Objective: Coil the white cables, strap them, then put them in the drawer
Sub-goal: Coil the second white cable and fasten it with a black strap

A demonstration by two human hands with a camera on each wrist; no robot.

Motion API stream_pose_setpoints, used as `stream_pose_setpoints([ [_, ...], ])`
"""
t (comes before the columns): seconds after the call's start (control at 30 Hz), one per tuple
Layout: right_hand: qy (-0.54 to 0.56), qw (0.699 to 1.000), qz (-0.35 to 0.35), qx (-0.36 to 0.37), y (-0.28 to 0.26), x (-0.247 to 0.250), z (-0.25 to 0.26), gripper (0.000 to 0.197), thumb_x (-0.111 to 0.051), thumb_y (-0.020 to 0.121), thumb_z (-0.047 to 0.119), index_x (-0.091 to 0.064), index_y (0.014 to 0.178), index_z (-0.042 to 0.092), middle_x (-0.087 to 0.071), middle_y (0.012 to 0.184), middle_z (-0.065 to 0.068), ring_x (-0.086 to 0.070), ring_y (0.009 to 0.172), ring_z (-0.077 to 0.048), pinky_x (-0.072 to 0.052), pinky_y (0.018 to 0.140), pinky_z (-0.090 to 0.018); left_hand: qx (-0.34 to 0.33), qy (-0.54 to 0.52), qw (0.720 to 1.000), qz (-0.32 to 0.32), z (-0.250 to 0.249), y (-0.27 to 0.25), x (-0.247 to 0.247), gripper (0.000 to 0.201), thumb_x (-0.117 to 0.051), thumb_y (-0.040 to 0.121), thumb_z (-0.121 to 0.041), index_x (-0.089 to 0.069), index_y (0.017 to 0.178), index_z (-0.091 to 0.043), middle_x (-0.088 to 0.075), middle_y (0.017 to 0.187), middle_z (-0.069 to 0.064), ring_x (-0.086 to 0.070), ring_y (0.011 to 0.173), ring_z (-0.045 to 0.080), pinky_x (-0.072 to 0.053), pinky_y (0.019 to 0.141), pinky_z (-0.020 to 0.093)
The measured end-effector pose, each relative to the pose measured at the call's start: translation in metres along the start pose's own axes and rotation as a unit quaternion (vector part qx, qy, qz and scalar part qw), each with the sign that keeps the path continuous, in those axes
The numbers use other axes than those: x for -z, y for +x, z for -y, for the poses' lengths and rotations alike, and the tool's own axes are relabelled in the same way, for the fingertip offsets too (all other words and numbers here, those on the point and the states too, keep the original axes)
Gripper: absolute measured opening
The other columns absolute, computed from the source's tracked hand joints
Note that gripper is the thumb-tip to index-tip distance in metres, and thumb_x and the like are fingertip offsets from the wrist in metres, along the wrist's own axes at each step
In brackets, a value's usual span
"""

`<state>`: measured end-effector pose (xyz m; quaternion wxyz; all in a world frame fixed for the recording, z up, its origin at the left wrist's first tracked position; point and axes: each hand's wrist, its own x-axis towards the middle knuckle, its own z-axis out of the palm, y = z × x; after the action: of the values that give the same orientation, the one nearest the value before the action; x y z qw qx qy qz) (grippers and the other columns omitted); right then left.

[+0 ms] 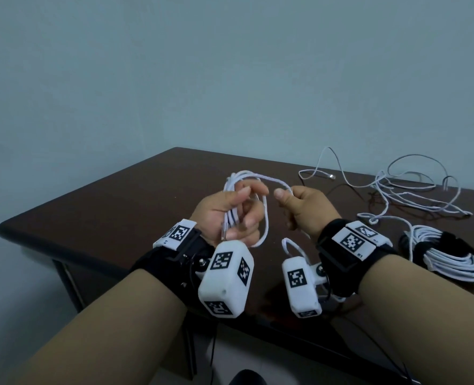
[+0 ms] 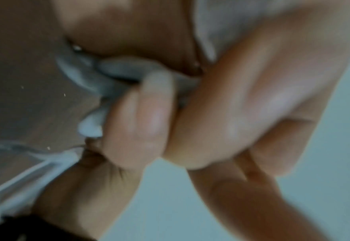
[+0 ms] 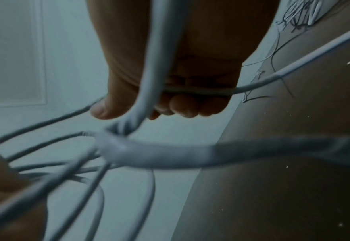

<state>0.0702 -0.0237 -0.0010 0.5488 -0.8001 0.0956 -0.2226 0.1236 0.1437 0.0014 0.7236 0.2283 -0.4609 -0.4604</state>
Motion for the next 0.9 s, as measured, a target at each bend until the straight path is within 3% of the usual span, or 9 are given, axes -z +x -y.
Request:
stream_pose_setpoints([
  [0.13,-0.050,0.997,0.043,-0.040,0.000,-0.002,-0.002,0.032,-0.072,0.077,0.034,-0.053,0.064,0.012,-0.051,0.049,-0.005,-0.045,0.042,-0.015,-0.041,0.053,-0.025,-0.065,-0.074,0.995,-0.030,-0.010,0.004,-0.005,0.052,-0.041,0.089,-0.001,-0.041,0.140,-0.014,-0.065,0.107,0.029,-0.068,0.062,0.027,-0.053,0.061,0.033],
  [0.23,-0.073,0.993,0.072,-0.056,-0.002,0.002,-0.008,0.028,-0.076,0.074,0.022,-0.053,0.062,0.014,-0.049,0.053,0.000,-0.045,0.048,-0.013,-0.042,0.053,-0.024,-0.090,-0.085,0.991,-0.047,-0.019,0.004,-0.005,0.073,-0.052,0.080,0.004,-0.035,0.142,-0.032,-0.054,0.131,0.026,-0.069,0.088,0.038,-0.058,0.069,0.040],
  [0.4,-0.161,0.978,0.118,-0.061,-0.006,0.008,-0.009,0.022,-0.072,0.077,0.010,-0.056,0.065,0.017,-0.054,0.059,0.002,-0.049,0.053,-0.011,-0.045,0.057,-0.022,-0.170,-0.030,0.954,-0.244,-0.021,0.011,-0.013,0.083,-0.040,0.073,0.005,-0.036,0.139,-0.045,-0.041,0.143,0.017,-0.062,0.104,0.047,-0.058,0.066,0.047],
  [0.57,-0.282,0.944,0.160,-0.059,-0.010,0.013,-0.006,0.010,-0.065,0.081,0.009,-0.062,0.082,0.018,-0.059,0.071,0.004,-0.056,0.063,-0.010,-0.045,0.061,-0.019,-0.198,0.022,0.907,-0.372,-0.020,0.014,-0.013,0.084,-0.025,0.087,0.014,-0.026,0.142,-0.050,-0.019,0.156,0.010,-0.043,0.128,0.044,-0.048,0.090,0.057],
  [0.63,-0.358,0.910,0.204,-0.046,-0.012,0.014,0.000,0.017,-0.060,0.085,0.011,-0.065,0.100,0.017,-0.061,0.086,0.002,-0.056,0.076,-0.012,-0.045,0.068,-0.021,-0.206,0.040,0.878,-0.429,-0.019,0.015,-0.006,0.084,-0.027,0.089,0.016,-0.021,0.145,-0.047,-0.025,0.153,0.006,-0.043,0.128,0.037,-0.040,0.102,0.055],
  [0.73,-0.435,0.863,0.255,-0.008,-0.017,0.009,0.007,0.024,-0.052,0.091,0.012,-0.064,0.108,0.024,-0.062,0.106,0.003,-0.056,0.097,-0.014,-0.044,0.083,-0.023,-0.203,0.066,0.836,-0.505,-0.017,0.015,0.002,0.073,-0.034,0.090,0.014,-0.027,0.143,-0.035,-0.048,0.117,0.000,-0.052,0.100,0.023,-0.042,0.102,0.040],
  [0.77,-0.445,0.855,0.267,0.003,-0.018,0.006,0.010,0.022,-0.051,0.091,0.012,-0.063,0.103,0.025,-0.063,0.106,0.003,-0.056,0.099,-0.015,-0.044,0.086,-0.025,-0.190,0.094,0.823,-0.527,-0.016,0.014,0.003,0.063,-0.037,0.090,0.013,-0.039,0.131,-0.034,-0.049,0.101,-0.002,-0.052,0.085,0.019,-0.046,0.091,0.034],
  [0.83,-0.462,0.840,0.285,0.025,-0.019,0.002,0.017,0.019,-0.048,0.093,0.011,-0.062,0.090,0.024,-0.064,0.092,0.004,-0.056,0.093,-0.018,-0.046,0.078,-0.026,-0.122,0.204,0.796,-0.556,-0.014,0.009,0.006,0.036,-0.044,0.088,0.009,-0.045,0.084,-0.027,-0.040,0.075,-0.003,-0.043,0.065,0.014,-0.041,0.072,0.033],
  [0.9,-0.476,0.832,0.279,0.053,-0.019,0.002,0.025,0.022,-0.045,0.094,0.009,-0.064,0.091,0.020,-0.055,0.079,0.007,-0.051,0.083,-0.017,-0.039,0.069,-0.024,-0.050,0.314,0.765,-0.560,-0.010,0.005,0.011,0.025,-0.049,0.085,0.003,-0.045,0.078,-0.021,-0.045,0.082,0.001,-0.046,0.067,0.016,-0.038,0.071,0.035],
])
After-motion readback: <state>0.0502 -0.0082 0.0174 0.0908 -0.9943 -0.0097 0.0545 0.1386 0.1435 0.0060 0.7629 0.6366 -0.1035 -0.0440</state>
